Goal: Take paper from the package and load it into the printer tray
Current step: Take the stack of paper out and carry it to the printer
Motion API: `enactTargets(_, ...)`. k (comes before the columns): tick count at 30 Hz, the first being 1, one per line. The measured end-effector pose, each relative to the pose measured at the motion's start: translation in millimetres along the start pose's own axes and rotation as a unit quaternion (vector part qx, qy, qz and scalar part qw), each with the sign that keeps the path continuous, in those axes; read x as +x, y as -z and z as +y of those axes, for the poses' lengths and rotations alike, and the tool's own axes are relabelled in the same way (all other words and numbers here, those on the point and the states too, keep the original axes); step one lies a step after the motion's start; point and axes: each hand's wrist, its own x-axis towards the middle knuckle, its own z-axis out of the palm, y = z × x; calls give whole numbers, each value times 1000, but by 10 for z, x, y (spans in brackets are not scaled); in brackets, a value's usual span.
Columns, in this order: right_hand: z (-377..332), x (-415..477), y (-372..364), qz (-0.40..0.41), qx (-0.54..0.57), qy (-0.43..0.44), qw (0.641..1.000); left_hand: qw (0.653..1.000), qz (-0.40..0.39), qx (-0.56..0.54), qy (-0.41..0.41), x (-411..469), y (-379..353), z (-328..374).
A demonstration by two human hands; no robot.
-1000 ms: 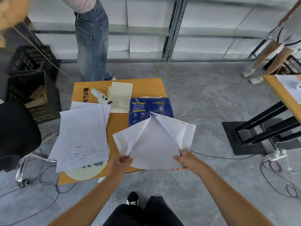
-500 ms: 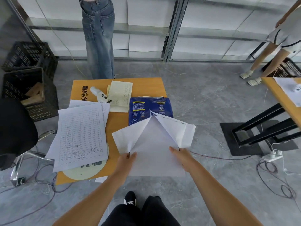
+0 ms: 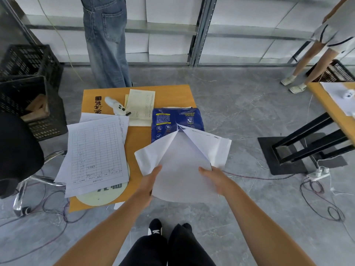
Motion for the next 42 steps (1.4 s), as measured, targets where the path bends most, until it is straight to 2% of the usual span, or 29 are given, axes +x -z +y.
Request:
enactTargets(3, 101, -59, 9, 1, 2, 15, 1000, 999, 5, 34, -8, 6, 30, -62)
enactTargets(6, 173, -188, -8, -10, 26, 24, 999, 997, -49, 53, 7, -69, 116, -121)
enactTargets(9, 201, -328, -8, -7, 24, 42, 999, 992, -106, 34, 63, -168, 272, -152)
enactTargets(11, 193, -440, -27, 1, 10, 48, 999, 991, -106, 43, 69, -231, 307, -151)
enactTargets(14, 206, -611, -61, 16, 1, 66, 998, 996, -60, 61, 38, -381, 248, -155)
enactTargets(18, 389, -918, -88, 9, 0, 84, 996, 995, -53, 87, -11, -705, 196, -278)
enactTargets(26, 1226, -1881, -121, 29, 51, 143, 988, 978, -30, 190, -84, -1729, 303, -764)
enactTargets(30, 1581, -2403, -66, 80, 68, 184, 977, 971, -51, 201, -121, -2278, 231, -943)
enactTargets(33, 1722, -2863, 62, 90, 110, 224, 964, 966, -81, 199, -147, -2640, 92, -943)
enactTargets(39, 1950, -3667, 453, 108, 180, 324, 922, 959, -153, 200, -130, -3164, -388, -842)
enactTargets(42, 2137, -4053, 552, 142, 225, 349, 899, 941, -216, 207, -160, -3303, -653, -882)
